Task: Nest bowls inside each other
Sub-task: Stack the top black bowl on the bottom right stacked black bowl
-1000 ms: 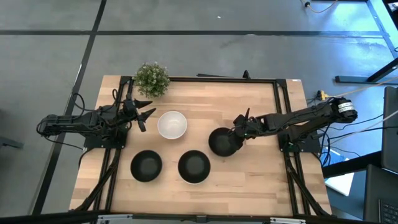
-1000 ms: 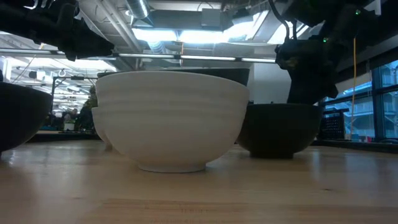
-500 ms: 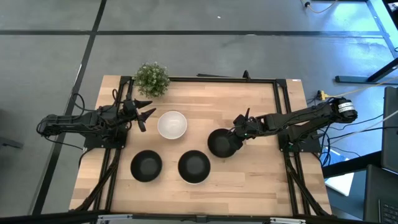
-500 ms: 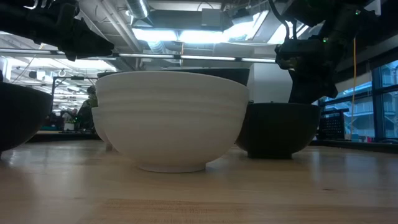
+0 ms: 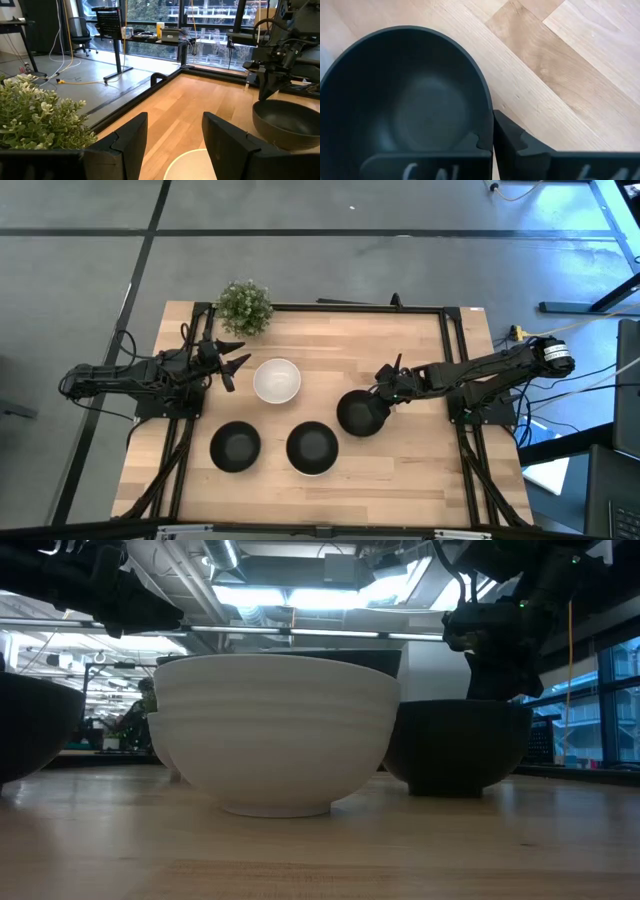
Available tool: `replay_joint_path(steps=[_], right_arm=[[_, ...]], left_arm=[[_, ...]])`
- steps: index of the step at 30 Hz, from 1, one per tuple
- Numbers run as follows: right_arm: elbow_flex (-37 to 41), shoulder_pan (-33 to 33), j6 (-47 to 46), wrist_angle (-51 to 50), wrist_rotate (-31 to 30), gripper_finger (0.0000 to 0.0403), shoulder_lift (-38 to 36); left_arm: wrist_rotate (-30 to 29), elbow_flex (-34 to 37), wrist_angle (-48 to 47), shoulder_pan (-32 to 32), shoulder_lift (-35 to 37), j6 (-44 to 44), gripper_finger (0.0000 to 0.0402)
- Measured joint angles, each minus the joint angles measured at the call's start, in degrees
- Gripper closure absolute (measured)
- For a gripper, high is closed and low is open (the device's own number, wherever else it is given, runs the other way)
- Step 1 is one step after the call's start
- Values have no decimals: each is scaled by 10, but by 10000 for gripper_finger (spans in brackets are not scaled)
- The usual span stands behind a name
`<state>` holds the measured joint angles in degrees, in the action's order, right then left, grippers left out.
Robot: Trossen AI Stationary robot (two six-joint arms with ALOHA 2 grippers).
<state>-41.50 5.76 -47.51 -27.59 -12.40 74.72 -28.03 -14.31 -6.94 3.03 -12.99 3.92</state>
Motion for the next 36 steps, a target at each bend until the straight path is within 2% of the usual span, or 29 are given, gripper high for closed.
replay_joint_path(steps=[6,20,36], right_arm=[[-3,0,0,-2,0,401,0],[-64,-20,49,-16,2,402,0],[-64,-26,58,-42,16,403,8]], left_arm=[[0,0,0,0,0,0,218],[0,0,0,0,0,0,218],[0,0,0,0,0,0,218]])
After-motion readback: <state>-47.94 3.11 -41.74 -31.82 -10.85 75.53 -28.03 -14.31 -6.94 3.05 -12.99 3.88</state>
